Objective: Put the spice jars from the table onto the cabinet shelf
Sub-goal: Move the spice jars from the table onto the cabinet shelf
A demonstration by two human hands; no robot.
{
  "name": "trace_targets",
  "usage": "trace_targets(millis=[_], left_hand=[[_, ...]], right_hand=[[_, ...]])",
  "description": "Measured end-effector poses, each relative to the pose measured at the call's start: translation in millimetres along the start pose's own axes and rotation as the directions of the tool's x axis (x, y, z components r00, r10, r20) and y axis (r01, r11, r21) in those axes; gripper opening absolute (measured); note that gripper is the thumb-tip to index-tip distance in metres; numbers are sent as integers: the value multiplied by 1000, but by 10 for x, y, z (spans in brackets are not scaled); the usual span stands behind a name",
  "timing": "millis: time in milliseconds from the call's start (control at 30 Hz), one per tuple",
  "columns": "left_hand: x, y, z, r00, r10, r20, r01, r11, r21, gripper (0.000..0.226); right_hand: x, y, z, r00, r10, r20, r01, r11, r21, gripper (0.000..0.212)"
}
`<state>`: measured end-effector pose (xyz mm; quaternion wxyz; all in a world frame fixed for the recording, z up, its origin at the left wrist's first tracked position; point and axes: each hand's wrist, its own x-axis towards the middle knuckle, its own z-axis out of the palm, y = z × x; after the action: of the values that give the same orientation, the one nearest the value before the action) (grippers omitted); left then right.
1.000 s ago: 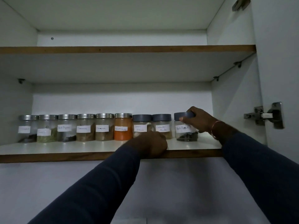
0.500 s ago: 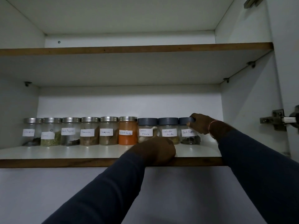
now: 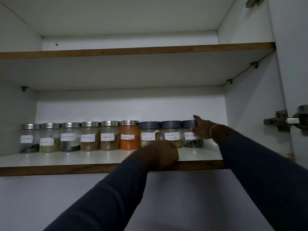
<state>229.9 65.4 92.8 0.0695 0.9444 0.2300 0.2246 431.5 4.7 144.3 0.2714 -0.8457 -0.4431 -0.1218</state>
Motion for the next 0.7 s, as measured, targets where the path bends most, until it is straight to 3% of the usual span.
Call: trace_targets(millis=[100, 167, 233, 300, 367, 433, 533, 700], left_hand=[[-101, -16, -31, 989, 118, -92, -119, 993, -10, 29], [-177, -34, -13, 946, 177, -270, -172, 984, 44, 27], [-283, -30, 39, 848, 226, -479, -151, 970, 191, 31], [-340, -25, 87, 777, 261, -572, -116, 953, 279, 34], [-359, -13, 86, 751, 289, -594, -120, 944, 308, 37], [-327, -26, 97, 733, 314, -604, -144, 939, 313, 37], [-303, -53, 101, 724, 325, -608, -160, 937, 310, 33], [-465, -11, 177, 715, 383, -584, -137, 897, 421, 35]], right_hand=[[-19, 33, 32, 998, 58, -2, -58, 998, -4, 90], [-55, 39, 21, 994, 104, -25, -104, 995, 5, 97], [-114, 13, -3, 992, 91, -92, -94, 995, -28, 94], [-181, -38, -20, 977, 18, -214, -51, 987, -149, 79], [-274, -100, -53, 940, -99, -326, 18, 970, -243, 52], [-424, -193, -98, 933, -154, -326, 91, 975, -201, 27], [-871, -393, -43, 945, -221, -240, 185, 969, -166, 33], [-1793, -459, 313, 920, -310, -242, 258, 940, -224, 41]])
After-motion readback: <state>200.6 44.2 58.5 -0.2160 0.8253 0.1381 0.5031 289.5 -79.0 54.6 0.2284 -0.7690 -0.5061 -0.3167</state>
